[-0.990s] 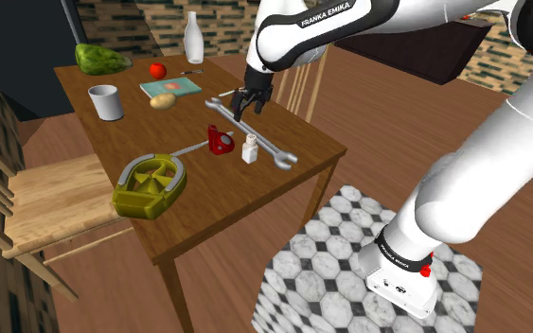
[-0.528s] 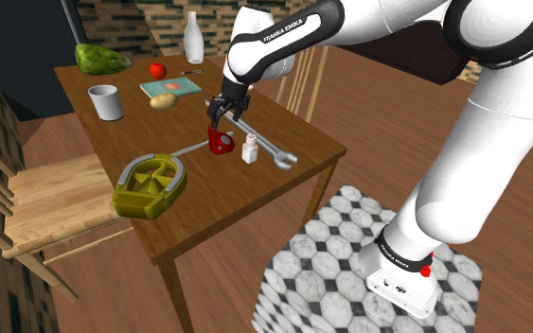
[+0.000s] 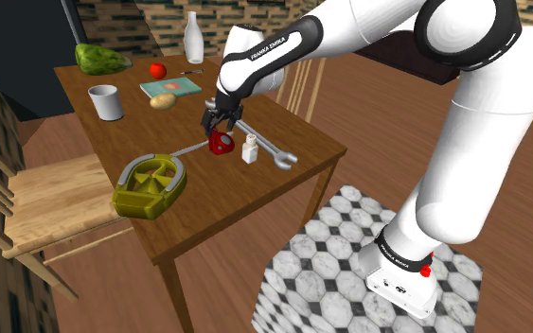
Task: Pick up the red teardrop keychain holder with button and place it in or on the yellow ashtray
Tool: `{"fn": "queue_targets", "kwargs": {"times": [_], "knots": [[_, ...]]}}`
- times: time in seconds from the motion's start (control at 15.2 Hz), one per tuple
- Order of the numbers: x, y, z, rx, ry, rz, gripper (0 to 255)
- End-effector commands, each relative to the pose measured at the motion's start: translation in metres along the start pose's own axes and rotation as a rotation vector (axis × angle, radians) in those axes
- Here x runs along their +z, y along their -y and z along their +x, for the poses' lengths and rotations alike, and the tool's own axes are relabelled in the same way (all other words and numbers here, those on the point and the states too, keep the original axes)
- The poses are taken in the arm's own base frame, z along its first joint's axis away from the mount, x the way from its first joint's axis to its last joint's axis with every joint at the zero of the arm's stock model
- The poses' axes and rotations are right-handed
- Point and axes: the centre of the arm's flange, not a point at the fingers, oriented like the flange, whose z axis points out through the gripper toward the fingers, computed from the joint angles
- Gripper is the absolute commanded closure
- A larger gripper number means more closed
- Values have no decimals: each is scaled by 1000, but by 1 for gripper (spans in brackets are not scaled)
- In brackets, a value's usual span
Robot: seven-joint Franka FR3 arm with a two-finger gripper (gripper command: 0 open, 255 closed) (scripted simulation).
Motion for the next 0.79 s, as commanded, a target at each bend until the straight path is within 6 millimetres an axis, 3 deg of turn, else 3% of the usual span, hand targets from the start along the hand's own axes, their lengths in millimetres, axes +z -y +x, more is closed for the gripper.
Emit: {"fn": "queue_targets", "kwargs": {"times": [0.0,0.4,0.46,0.73], "knots": [[5,0,0,0,0,0,0],[5,0,0,0,0,0,0],[5,0,0,0,0,0,255],[4,-1,0,0,0,0,255]]}}
